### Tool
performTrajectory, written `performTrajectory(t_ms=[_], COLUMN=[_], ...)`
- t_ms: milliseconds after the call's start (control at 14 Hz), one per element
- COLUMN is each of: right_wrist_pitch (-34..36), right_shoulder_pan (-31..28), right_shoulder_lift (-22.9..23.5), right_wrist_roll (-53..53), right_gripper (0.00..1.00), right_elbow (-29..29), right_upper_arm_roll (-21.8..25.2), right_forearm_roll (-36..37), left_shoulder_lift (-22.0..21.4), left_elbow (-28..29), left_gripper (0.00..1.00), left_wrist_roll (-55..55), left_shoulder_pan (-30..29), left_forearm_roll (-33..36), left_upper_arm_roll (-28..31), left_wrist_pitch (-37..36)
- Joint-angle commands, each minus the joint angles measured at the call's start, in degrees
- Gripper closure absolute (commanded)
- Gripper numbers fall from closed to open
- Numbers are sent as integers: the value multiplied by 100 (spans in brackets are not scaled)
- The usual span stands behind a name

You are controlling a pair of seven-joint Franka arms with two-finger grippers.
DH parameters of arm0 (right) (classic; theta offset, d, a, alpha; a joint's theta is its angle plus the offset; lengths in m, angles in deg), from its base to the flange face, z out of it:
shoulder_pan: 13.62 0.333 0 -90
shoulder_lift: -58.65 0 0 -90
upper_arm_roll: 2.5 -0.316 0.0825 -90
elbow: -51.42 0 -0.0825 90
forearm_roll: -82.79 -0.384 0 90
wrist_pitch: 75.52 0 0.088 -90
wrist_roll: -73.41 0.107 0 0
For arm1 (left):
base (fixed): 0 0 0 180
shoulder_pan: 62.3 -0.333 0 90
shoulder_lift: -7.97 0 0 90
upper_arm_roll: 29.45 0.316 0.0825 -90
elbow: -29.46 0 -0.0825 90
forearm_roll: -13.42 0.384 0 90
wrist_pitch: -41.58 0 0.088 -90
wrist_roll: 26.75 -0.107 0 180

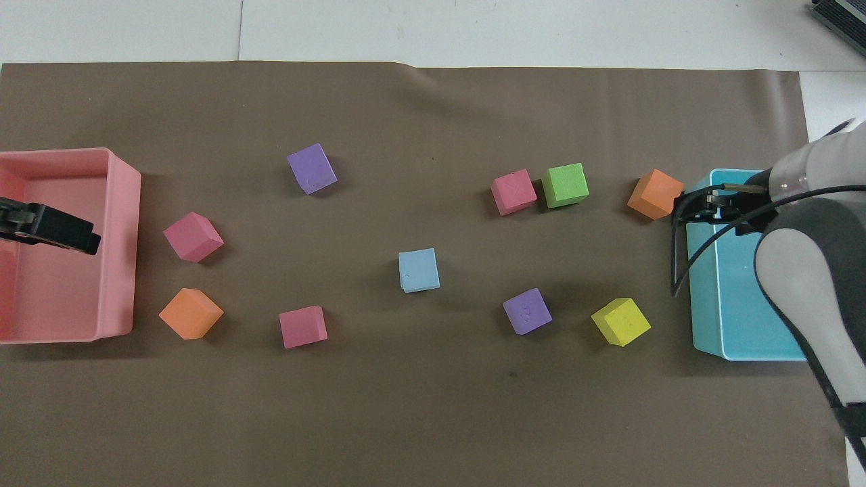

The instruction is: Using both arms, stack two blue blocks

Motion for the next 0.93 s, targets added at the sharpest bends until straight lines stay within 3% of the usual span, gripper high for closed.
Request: performTrajectory(t_ms=[0, 214, 427, 854], right_wrist_pitch=[217, 611, 1156, 1236], right_shoulder_pan=[-348, -508, -499, -437], right_shoulder_lift=[-345, -653, -742, -742], right_wrist_roll=[105, -1, -377, -458], right_gripper=[0, 0, 0, 0], right_elbow=[-13, 136, 688, 875], right_upper_arm_roll=[-65, -65, -82, -153], right_forearm_roll=[145, 223, 444, 304], left_shoulder_lift=[-495, -548, -583, -592], left_elbow=[729, 792, 863, 872], left_gripper=[0, 0, 0, 0], left_wrist_roll=[-12, 5, -3, 5], left_shoulder_pan=[-25, -25, -51, -60], left_forearm_roll=[7, 7, 7, -2], left_upper_arm_roll=[-36, -36, -36, -36], left_wrist_pitch=[293, 391, 400, 409])
